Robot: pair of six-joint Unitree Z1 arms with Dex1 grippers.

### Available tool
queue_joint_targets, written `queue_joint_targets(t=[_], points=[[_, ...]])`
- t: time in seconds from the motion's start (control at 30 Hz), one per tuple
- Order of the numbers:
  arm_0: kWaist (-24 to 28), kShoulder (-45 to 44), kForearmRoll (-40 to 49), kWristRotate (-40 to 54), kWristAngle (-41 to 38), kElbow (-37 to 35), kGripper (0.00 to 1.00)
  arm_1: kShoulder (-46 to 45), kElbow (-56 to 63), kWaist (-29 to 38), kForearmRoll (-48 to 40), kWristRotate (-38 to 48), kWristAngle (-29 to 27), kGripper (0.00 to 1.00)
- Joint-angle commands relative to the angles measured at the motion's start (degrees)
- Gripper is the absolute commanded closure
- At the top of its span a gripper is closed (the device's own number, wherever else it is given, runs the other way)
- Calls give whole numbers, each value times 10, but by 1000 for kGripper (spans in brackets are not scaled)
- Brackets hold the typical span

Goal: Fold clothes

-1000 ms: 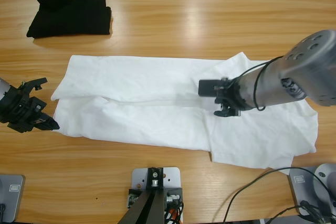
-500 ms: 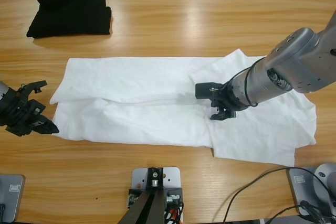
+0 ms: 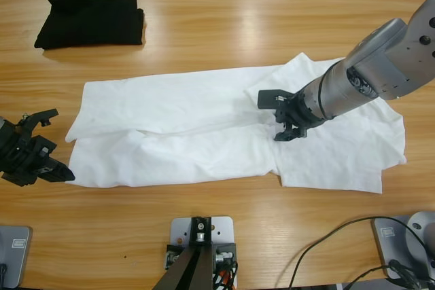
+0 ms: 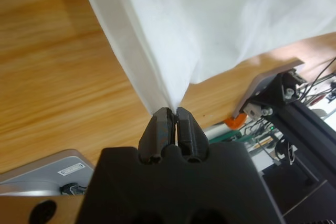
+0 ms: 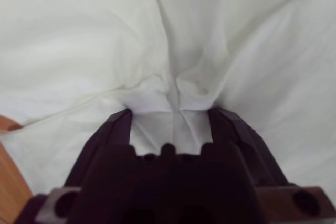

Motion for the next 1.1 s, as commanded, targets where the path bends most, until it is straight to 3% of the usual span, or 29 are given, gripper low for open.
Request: queue_joint_targets(t=[0.03, 0.37, 0.53, 0.57, 0.6, 0.63, 0.67, 0.7, 0.9, 1.0, 1.03, 1.1], points=[[-26, -23, 17, -9, -12, 14, 1000, 66, 6, -27, 19, -4, -23, 437], [-125, -64, 57, -40, -32, 3, 1000, 79, 0, -46, 27, -3, -26, 437], [-142, -67, 67, -56, -36, 2, 1000, 82, -1, -48, 29, -3, -29, 437], [-142, -67, 68, -62, -37, 3, 849, 83, -1, -48, 30, -3, -29, 437], [-142, -67, 69, -65, -35, 4, 473, 83, -2, -48, 30, -3, -29, 437], [-142, -69, 67, -65, -33, 4, 206, 83, -2, -48, 31, -3, -29, 437], [-142, -69, 63, -65, -35, 4, 47, 83, -2, -48, 33, -3, -30, 437], [-142, -67, 62, -66, -37, 2, 8, 82, -2, -48, 34, -3, -32, 437], [-118, -116, 70, -138, -53, 3, 0, 58, -3, -48, 45, -2, -40, 437], [-75, -177, 58, -177, 16, 19, 0, 11, -8, -48, 62, 9, -42, 438], [-45, -204, 38, -189, 27, 26, 14, -16, -10, -48, 65, 21, -42, 441], [9, -221, -17, -196, 25, 56, 165, -74, -19, -48, 64, 72, -41, 441]])
